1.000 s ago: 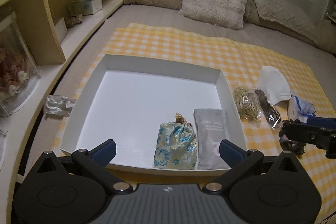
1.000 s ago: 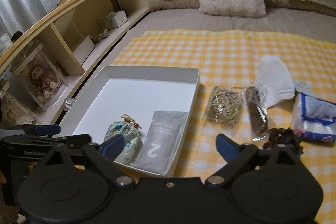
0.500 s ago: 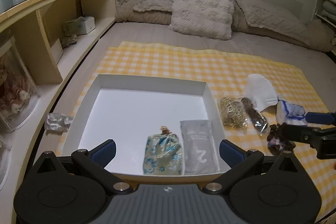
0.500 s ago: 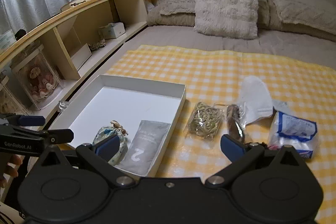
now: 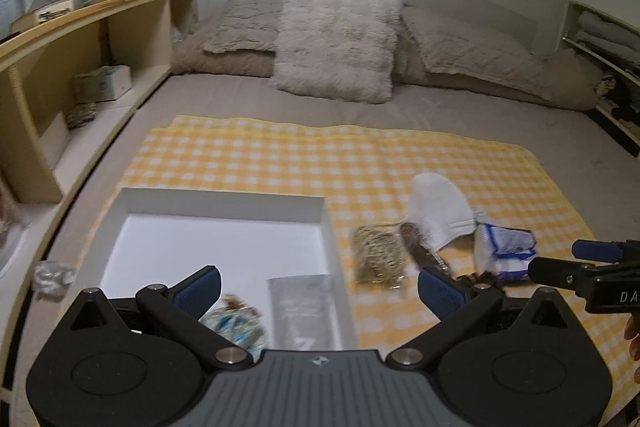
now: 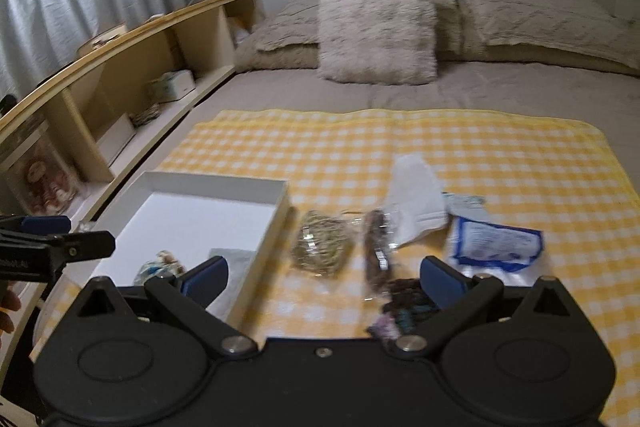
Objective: Organize soft objects
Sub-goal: 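Withdraw both tools from the box toward the remaining items, then grasp the bagged cord bundle with the left tool while the right tool grasps the crocheted scrunchie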
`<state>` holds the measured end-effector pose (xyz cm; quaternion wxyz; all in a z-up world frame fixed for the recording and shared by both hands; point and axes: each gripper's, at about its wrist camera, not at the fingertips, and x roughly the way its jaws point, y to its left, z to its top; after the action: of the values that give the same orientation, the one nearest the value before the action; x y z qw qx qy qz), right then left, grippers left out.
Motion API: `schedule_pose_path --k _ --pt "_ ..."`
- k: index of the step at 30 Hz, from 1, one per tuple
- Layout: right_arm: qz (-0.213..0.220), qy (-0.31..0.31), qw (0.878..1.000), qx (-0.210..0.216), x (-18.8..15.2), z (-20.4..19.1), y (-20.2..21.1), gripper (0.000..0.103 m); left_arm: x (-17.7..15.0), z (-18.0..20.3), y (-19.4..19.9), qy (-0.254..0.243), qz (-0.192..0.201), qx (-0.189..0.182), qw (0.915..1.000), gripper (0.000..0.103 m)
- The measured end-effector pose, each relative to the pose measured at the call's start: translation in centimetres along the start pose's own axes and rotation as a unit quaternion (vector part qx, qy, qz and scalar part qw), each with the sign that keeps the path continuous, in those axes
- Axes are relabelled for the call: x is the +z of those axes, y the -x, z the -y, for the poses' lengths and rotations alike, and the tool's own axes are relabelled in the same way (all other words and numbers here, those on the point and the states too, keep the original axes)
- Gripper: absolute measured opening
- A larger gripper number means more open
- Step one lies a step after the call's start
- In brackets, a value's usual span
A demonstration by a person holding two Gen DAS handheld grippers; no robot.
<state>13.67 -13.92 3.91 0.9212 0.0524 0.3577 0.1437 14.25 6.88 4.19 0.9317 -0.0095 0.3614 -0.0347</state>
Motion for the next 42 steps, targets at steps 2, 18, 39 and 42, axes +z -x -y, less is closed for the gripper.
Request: schedule_pose_path --k 2,18,39,42 --pt "0.005 -0.006 1.0 -0.008 0.0 1.2 0.2 0.103 0.4 1.1 -0.6 -0.008 0.001 -0.007 0.9999 0.103" --pt "0.083 0.0 0.994 -0.065 -0.9 8.1 1.0 0.103 2.6 7.3 -8.2 -0.048 -0.015 -0.011 0.9987 0.103" --pt "0.044 0.072 0.995 -0.06 -0.5 9.7 -5.7 0.103 3.7 9.8 -22.6 -0.107 -0.133 0.016 0.9853 0.103" --pt "0.022 0.08 0.995 -0.054 -0.7 9.7 -6.7 0.103 3.5 10.2 -24.1 -0.119 -0.146 0.024 0.9817 0.102"
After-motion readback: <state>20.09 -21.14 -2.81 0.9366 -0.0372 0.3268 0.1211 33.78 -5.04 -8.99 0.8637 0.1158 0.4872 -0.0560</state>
